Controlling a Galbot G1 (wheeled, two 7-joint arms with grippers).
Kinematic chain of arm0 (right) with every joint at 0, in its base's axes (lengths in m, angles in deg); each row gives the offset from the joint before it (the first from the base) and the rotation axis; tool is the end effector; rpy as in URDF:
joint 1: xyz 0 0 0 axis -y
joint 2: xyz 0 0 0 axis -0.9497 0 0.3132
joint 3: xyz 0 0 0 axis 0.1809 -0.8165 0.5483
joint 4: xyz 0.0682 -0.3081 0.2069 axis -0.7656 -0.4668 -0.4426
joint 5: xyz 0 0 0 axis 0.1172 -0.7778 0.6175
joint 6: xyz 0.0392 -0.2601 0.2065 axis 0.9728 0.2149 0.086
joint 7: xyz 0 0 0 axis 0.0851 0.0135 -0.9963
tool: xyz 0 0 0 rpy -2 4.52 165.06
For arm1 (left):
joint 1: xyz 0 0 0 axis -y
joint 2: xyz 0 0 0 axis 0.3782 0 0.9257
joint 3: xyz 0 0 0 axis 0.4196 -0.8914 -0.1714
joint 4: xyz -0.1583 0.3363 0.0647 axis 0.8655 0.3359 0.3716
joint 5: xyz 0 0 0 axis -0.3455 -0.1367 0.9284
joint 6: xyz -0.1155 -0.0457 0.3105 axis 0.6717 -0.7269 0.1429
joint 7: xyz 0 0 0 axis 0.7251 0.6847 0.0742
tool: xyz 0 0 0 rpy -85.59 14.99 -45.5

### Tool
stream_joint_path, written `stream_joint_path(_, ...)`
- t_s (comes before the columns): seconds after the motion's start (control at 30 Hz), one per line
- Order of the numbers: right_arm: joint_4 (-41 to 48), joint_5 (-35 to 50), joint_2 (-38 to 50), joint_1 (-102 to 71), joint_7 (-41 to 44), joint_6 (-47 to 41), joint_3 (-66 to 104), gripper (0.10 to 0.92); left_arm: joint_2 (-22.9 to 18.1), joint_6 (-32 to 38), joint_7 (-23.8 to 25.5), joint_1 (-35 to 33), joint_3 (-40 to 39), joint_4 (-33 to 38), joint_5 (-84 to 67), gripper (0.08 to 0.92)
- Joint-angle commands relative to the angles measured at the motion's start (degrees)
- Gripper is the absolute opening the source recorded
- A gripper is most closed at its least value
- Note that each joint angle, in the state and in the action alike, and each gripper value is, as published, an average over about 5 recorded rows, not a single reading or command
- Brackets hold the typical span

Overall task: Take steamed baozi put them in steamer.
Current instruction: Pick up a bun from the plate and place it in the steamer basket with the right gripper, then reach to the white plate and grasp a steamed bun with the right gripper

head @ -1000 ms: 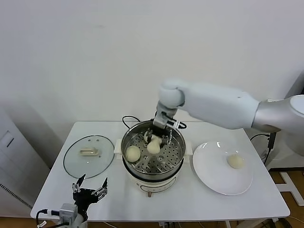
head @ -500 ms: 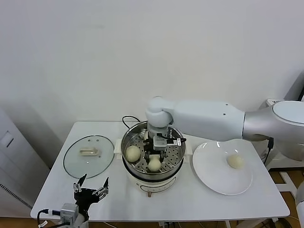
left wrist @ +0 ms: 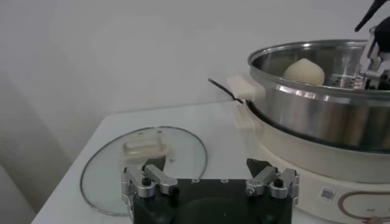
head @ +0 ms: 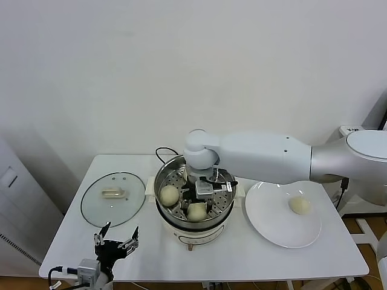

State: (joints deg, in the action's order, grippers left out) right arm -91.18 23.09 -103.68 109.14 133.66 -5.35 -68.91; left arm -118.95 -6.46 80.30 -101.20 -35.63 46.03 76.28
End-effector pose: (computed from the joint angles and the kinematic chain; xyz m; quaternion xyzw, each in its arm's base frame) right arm 0.4958 0.1506 -0.0784 -0.7196 -0.0222 -0.6915 0.0590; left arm 0.1244 0.0246 -0.3025 -0.0399 -0.9790 -0.0632 0.1896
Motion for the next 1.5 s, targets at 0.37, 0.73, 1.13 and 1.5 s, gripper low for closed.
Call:
stream_joint_path(0.37,4.4,11.8,17.8,6.3,6.7,-32.6,14.2,0.822,0.5,-1.0,0.6,0.3,0.0,-0.1,-2.7,0.823)
stream_joint_path(0.73,8.9,7.8,38.1,0.9,6.9,-51.5,18.1,0.823,1.9,-2.6,2.0,0.8,1.6,0.2,-7.5,0.823)
stream_joint_path(1.13,24.4,-9.8,32.2,-28.9,5.0,-32.1,44.6,0.823,1.5,-3.4,2.0,-0.5,2.9,-0.1,-8.9,0.823)
stream_joint_path(1.5,29.4,-17.1,27.0,-36.1,7.2,-30.4,51.5,0.823,1.5,-3.8,2.0,-1.3,3.9,-0.7,-8.8,0.823)
